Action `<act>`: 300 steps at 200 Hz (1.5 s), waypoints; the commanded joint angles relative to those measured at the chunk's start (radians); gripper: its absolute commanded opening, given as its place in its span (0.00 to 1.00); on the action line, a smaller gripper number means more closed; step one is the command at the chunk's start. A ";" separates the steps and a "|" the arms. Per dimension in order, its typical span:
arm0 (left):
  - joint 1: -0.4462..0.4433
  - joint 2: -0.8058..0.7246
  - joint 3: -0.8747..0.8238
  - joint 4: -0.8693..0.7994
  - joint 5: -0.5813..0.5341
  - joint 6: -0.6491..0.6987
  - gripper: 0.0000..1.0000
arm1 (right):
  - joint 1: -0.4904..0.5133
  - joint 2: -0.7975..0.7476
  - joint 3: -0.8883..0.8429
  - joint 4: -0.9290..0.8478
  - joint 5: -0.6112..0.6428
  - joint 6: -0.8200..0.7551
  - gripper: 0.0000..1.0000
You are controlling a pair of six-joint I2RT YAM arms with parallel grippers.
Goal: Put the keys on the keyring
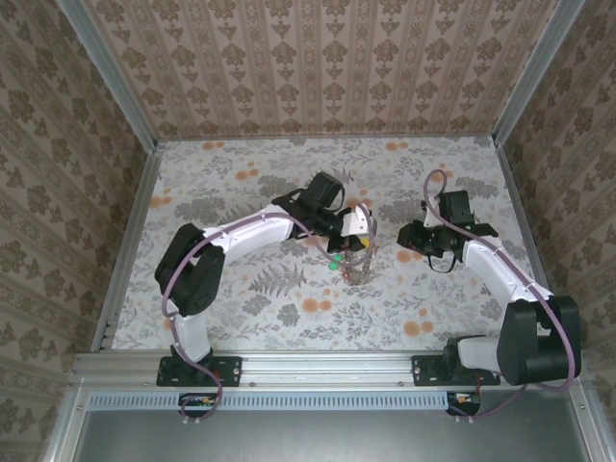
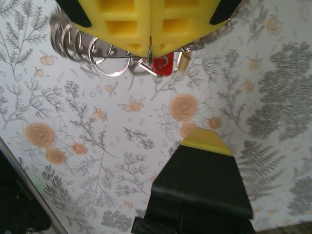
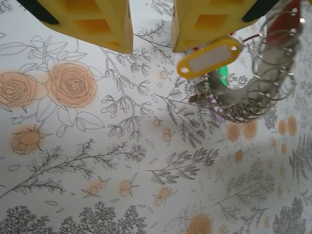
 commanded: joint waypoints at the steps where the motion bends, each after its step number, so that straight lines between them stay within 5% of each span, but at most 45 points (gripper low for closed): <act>1: -0.023 0.048 0.054 -0.107 -0.014 0.045 0.00 | -0.006 -0.035 -0.029 0.009 0.053 0.019 0.29; 79: -0.107 0.182 0.206 -0.238 -0.027 0.100 0.00 | -0.042 -0.082 -0.082 0.005 0.086 0.013 0.29; 94: -0.111 0.166 0.195 -0.206 -0.017 0.072 0.24 | -0.042 -0.087 -0.087 0.014 0.091 0.007 0.31; 135: -0.056 -0.003 -0.005 0.140 0.129 -0.137 0.32 | -0.041 -0.196 -0.107 0.074 0.202 -0.009 0.40; 148: -0.023 -0.083 -0.113 0.302 0.148 -0.229 0.32 | -0.042 -0.260 -0.128 0.117 0.266 -0.029 0.43; 170: 0.051 -0.219 -0.296 0.533 0.095 -0.364 0.34 | -0.040 -0.370 -0.181 0.238 0.347 -0.119 0.71; 185: 0.120 -0.310 -0.428 0.668 0.026 -0.441 0.37 | -0.041 -0.422 -0.233 0.340 0.408 -0.185 0.76; 190: 0.143 -0.342 -0.472 0.706 -0.002 -0.459 0.38 | -0.041 -0.432 -0.247 0.370 0.418 -0.212 0.94; 194: 0.161 -0.365 -0.505 0.736 -0.029 -0.479 0.39 | -0.041 -0.437 -0.259 0.392 0.430 -0.234 0.99; 205: 0.214 -0.429 -0.589 0.794 -0.110 -0.515 0.43 | -0.041 -0.436 -0.285 0.452 0.469 -0.284 1.00; 210: 0.237 -0.459 -0.628 0.812 -0.142 -0.524 0.65 | -0.042 -0.428 -0.295 0.480 0.490 -0.298 1.00; 214: 0.254 -0.481 -0.653 0.821 -0.178 -0.531 0.94 | -0.042 -0.420 -0.303 0.498 0.507 -0.305 1.00; 217: 0.268 -0.498 -0.673 0.820 -0.198 -0.535 0.99 | -0.041 -0.411 -0.306 0.511 0.518 -0.309 0.99; 271: 0.521 -0.755 -0.888 0.728 -0.514 -0.576 1.00 | -0.038 -0.164 -0.349 0.783 0.472 -0.356 1.00; 300: 0.677 -0.809 -0.968 0.730 -0.558 -0.660 1.00 | -0.027 -0.046 -0.403 1.012 0.445 -0.385 1.00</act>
